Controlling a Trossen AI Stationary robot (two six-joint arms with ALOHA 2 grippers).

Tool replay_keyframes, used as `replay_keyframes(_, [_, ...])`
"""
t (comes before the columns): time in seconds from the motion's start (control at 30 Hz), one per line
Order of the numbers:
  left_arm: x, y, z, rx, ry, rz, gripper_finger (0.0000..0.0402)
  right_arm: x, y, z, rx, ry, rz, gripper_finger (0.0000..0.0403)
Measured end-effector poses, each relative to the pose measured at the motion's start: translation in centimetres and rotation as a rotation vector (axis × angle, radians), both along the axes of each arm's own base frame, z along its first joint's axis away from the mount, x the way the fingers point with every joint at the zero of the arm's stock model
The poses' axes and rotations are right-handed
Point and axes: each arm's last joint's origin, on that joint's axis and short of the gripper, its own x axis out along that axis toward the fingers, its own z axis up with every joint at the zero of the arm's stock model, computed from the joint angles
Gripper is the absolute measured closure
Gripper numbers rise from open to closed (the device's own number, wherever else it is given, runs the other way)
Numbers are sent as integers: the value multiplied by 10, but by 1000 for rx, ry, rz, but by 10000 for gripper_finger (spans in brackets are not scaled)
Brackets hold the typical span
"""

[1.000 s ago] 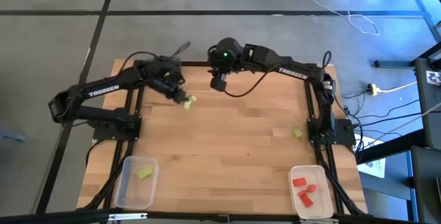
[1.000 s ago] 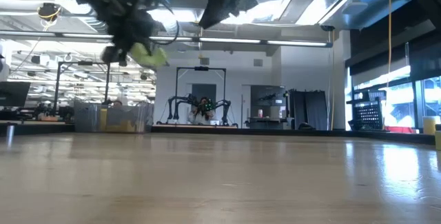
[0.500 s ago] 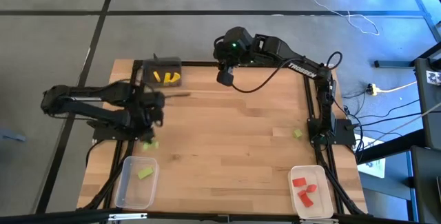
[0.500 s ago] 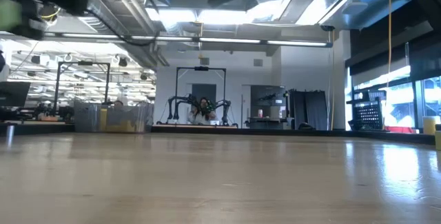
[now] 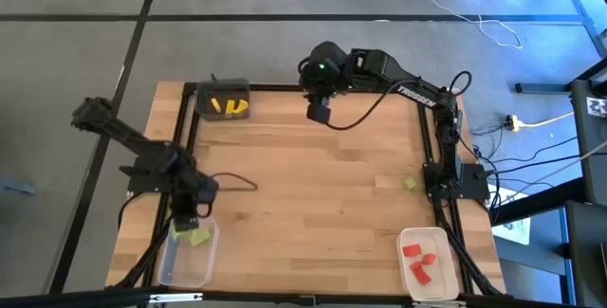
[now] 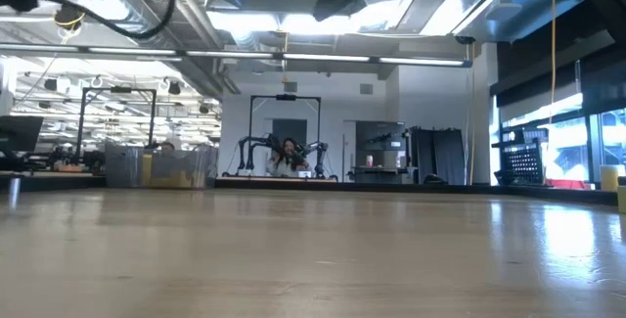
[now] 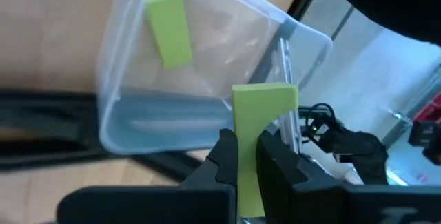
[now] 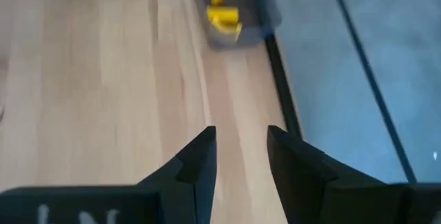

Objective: Sort & place blocks by color
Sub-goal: Put the top green block into the transparent bin, then put the green block into the transparent bin

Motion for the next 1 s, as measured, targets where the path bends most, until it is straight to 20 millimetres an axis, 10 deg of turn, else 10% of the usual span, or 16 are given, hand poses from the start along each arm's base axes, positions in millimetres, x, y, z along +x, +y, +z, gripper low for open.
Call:
replay_keyframes(0.73, [21, -67, -70, 143, 149, 51, 382, -11, 4, -9, -12, 168, 92, 274])
replay_keyframes(1.0, [24, -71, -81, 143, 236, 49, 323, -11, 6, -9, 32, 157, 140, 274])
